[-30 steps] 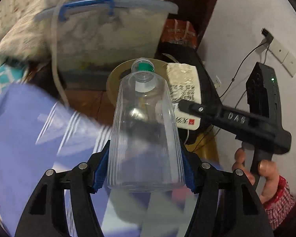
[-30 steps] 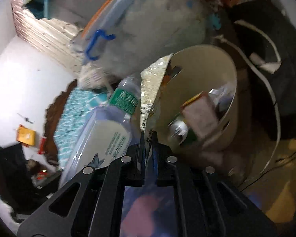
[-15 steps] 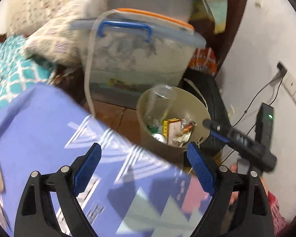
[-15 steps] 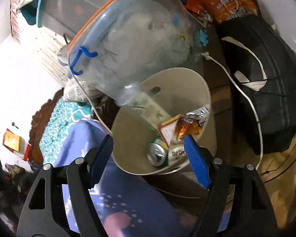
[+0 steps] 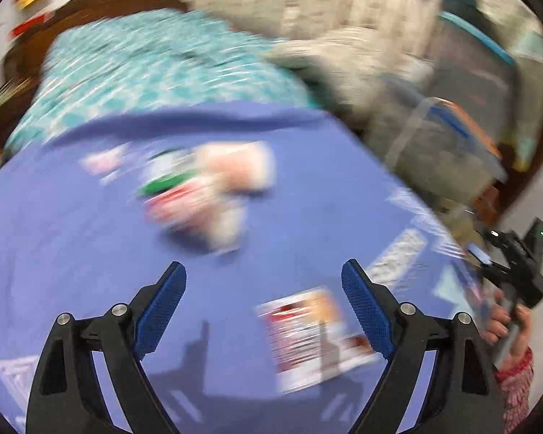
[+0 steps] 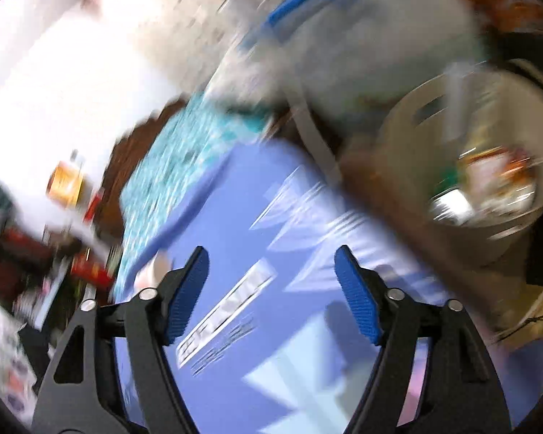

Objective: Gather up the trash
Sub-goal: 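Open both tools over the bin and move them back to the bed, then grasp the red-white crumpled bag with the left tool while the right tool grasps the pink paper cup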

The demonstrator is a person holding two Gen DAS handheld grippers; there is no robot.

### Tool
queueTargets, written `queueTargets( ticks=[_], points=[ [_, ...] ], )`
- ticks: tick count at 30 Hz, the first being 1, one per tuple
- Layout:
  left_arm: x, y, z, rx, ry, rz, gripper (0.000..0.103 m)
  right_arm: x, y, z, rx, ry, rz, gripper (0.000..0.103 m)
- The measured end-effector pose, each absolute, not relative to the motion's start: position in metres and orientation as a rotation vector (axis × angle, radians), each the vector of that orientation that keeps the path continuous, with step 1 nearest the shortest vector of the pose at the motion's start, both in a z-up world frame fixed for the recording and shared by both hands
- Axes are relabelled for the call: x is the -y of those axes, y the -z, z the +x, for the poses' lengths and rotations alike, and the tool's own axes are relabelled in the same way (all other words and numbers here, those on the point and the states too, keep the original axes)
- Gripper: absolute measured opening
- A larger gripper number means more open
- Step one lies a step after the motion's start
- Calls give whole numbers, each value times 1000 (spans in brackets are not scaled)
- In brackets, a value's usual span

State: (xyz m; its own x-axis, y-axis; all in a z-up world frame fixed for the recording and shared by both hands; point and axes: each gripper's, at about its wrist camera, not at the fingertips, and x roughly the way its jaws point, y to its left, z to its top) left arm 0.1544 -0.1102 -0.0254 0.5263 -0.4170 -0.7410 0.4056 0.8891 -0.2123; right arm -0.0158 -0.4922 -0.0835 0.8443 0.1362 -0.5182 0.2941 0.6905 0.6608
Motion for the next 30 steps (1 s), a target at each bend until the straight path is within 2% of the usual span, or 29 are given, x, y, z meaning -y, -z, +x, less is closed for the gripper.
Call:
queueTargets(
  ticks=[6, 17, 18, 19, 20, 21, 22, 26, 30],
  points=[
    [65, 48, 176, -911, 354, 16, 83, 396, 99, 73, -766, -147, 783, 63],
    [110, 53, 246, -885, 381, 5, 88, 319, 102, 247, -904, -330, 702, 58],
    [112, 57, 252, -898, 371, 10, 87, 318, 103, 260, -910, -339, 701, 56],
    [113, 60, 255, -906, 367, 10, 82, 315, 105, 268, -918, -351, 700, 46],
    [113, 64, 257, -918, 372, 6, 76, 311, 108, 276, -931, -367, 699, 32],
    [113, 68, 260, -934, 400, -10, 60, 306, 111, 281, -945, -376, 695, 30],
    [112, 70, 260, -943, 420, -22, 54, 302, 116, 282, -954, -373, 693, 29],
    [98, 68, 245, -931, 410, -9, 50, 301, 104, 258, -918, -405, 736, 12],
    [73, 68, 216, -954, 432, -69, 50, 307, 84, 201, -870, -399, 685, 9]
  ],
)
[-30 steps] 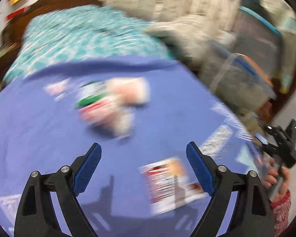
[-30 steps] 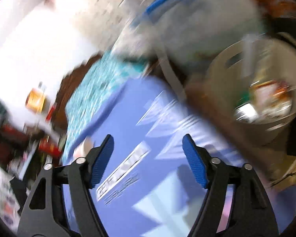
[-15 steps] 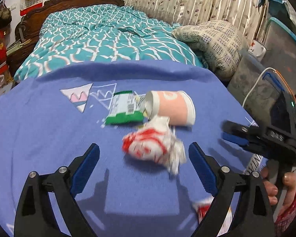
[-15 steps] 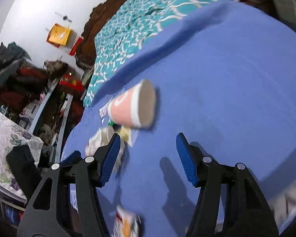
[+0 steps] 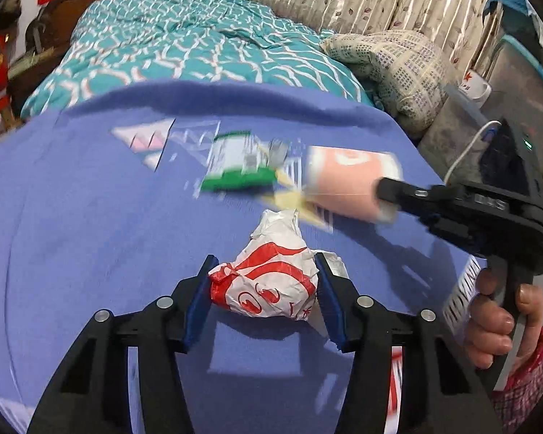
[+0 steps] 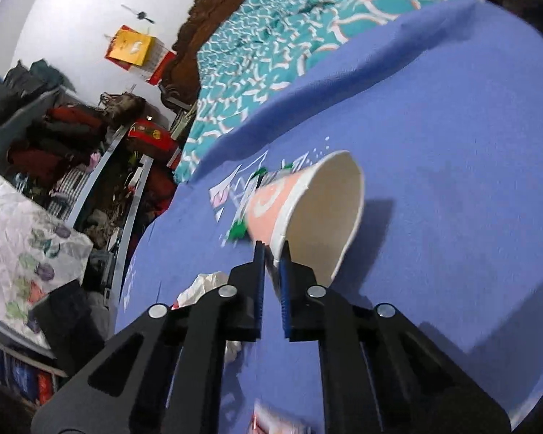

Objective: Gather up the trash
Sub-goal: 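Grasp the red-white crumpled bag with the left tool while the right tool grasps the pink paper cup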

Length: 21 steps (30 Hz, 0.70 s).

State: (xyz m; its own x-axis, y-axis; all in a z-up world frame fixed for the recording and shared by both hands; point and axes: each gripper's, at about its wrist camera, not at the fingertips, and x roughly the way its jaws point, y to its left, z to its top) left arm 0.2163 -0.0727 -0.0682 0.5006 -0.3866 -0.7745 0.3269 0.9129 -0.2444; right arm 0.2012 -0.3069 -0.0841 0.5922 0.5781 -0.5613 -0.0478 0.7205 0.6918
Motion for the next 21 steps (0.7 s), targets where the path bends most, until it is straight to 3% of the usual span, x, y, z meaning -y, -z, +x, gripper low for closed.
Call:
queueTargets(
  ticks=[10, 17, 18, 21],
  points=[
    [34, 62, 104, -934, 472, -78, 50, 355, 95, 23, -793, -265, 723, 10],
    [48, 63, 43, -930, 540, -25, 50, 333, 117, -70, -787, -230, 732, 14],
    [52, 62, 36, -929, 553, -18, 50, 327, 121, -78, -788, -222, 729, 18],
    [61, 62, 24, -926, 573, 2, 51, 322, 121, -101, -755, -217, 708, 52]
  ],
)
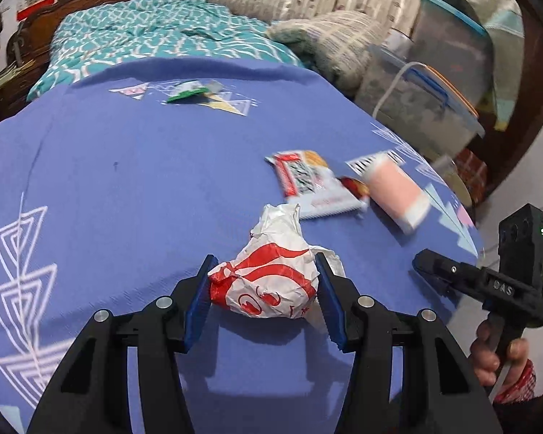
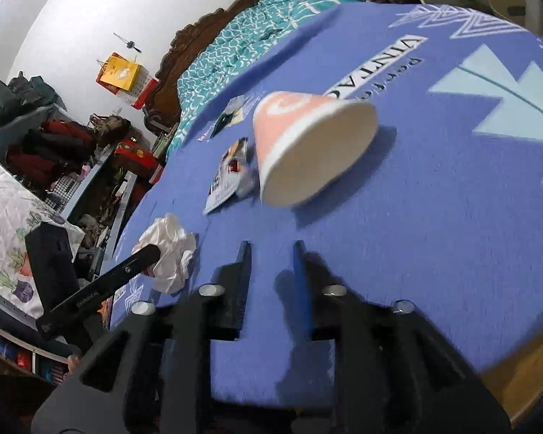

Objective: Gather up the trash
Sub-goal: 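Grasp the red-white crumpled bag with the left tool while the right tool grasps the pink paper cup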

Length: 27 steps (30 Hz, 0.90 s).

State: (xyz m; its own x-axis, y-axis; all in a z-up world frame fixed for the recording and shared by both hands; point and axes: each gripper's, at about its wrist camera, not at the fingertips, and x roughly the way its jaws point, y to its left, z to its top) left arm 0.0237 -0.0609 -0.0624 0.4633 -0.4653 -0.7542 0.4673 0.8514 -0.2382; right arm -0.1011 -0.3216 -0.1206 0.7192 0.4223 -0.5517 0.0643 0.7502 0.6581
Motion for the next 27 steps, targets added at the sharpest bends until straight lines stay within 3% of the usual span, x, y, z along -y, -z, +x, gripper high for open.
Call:
queueTargets(
  ticks=[1, 2, 6, 10, 16, 21, 25, 27],
  points=[
    [64, 62, 20, -927, 585, 7, 51, 321, 115, -109, -734, -203, 676, 78],
    [68, 62, 17, -930, 598, 11, 51, 322, 107, -116, -699, -176, 640, 84],
    [81, 61, 9, -929, 622, 49, 51, 341, 77, -119, -584, -95, 497, 84],
    [86, 61, 9, -938, 628, 50, 51, 385, 73, -77, -596, -101, 568, 68],
    [89, 60, 13, -955, 636, 43, 51, 407, 99, -26, -729, -235, 776, 69],
    [94, 61, 17, -961, 644, 46, 51, 356, 109, -20, -821, -273, 626, 62],
    [98, 63, 19, -959, 654, 54, 51, 323, 111, -48, -812, -332, 625, 32],
    [99, 63, 19, -957, 658, 58, 51, 315, 107, -61, -799, -359, 656, 27]
  ],
)
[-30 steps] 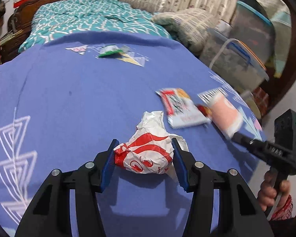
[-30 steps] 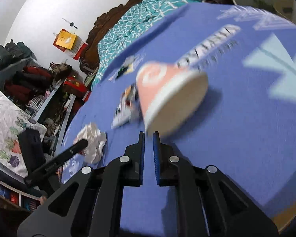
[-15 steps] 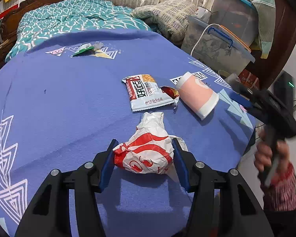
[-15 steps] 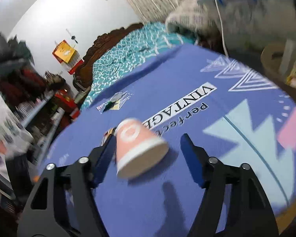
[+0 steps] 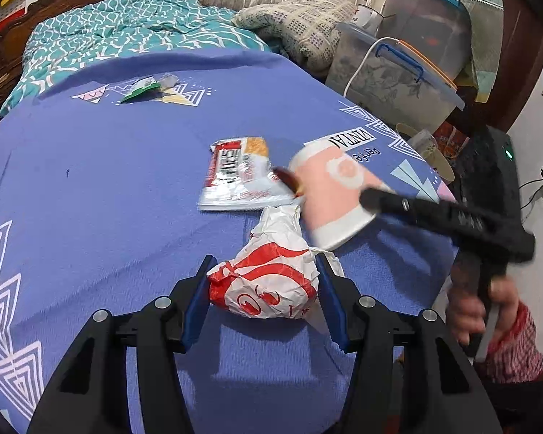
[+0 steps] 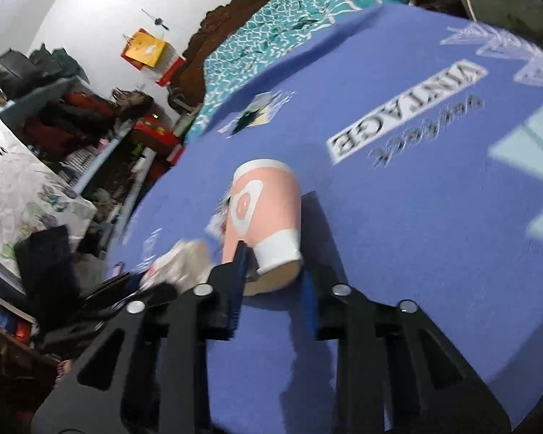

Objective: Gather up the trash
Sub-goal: 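Grasp the red-white crumpled bag with the left tool while the right tool grasps the pink paper cup, then carry the bag and cup to the beige bin and open both tools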

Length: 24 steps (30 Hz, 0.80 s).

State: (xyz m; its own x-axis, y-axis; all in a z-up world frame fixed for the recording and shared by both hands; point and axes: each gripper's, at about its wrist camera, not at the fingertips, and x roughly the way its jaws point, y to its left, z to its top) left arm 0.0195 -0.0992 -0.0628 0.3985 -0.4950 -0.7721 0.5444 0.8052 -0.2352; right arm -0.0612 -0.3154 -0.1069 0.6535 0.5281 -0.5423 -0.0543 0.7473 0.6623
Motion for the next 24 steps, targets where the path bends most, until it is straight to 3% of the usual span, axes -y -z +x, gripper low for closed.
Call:
queueTargets(
  ticks=[13, 18, 24],
  points=[
    [142, 41, 25, -914, 811, 65, 51, 407, 101, -92, -638, -193, 872, 22],
    [207, 31, 43, -899, 915, 132, 51, 462, 88, -110, -529, -63, 856, 22],
    [337, 14, 70, -879, 1070, 230, 51, 571, 80, -127, -419, 203, 832, 22]
  ],
)
